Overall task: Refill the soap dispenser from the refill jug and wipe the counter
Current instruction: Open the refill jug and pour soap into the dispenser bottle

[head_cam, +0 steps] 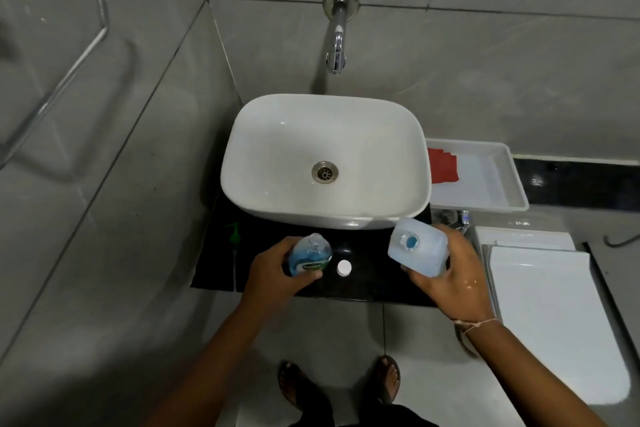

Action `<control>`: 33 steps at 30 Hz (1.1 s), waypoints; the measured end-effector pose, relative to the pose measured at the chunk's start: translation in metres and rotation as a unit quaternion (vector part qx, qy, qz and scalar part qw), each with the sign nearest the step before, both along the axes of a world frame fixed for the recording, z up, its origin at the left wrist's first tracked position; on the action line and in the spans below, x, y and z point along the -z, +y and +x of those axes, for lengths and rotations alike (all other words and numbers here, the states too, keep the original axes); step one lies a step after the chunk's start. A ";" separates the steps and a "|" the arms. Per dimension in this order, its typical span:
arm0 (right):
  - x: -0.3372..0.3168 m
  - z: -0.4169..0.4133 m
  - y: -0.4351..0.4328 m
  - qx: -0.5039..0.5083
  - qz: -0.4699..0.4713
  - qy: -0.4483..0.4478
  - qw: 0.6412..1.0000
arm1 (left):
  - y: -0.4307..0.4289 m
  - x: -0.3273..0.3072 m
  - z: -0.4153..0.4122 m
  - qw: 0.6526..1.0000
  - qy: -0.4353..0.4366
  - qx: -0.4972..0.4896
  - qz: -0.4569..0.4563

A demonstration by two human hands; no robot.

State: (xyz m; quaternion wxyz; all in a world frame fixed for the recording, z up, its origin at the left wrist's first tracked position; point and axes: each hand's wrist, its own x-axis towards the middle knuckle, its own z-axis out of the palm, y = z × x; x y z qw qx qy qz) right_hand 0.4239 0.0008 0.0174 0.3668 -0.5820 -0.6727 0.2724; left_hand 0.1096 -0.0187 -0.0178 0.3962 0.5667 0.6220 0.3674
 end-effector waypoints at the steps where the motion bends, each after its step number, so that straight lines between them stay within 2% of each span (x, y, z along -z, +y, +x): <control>1: -0.011 0.000 0.005 -0.010 0.026 -0.017 0.999 | -0.001 -0.010 0.006 1.000 -0.005 0.013 0.007; 6: -0.069 0.000 0.024 -0.053 0.145 -0.096 0.983 | -0.004 -0.056 0.033 0.997 -0.033 0.050 0.049; 10: -0.103 0.000 0.034 -0.062 0.203 -0.158 0.964 | -0.007 -0.081 0.048 0.993 -0.036 0.058 0.091; 18: -0.128 0.005 0.037 -0.078 0.264 -0.237 0.932 | -0.014 -0.100 0.064 0.990 -0.058 0.060 0.115; 33: -0.148 0.006 0.029 -0.087 0.308 -0.291 0.902 | -0.031 -0.109 0.070 0.989 -0.062 0.053 0.122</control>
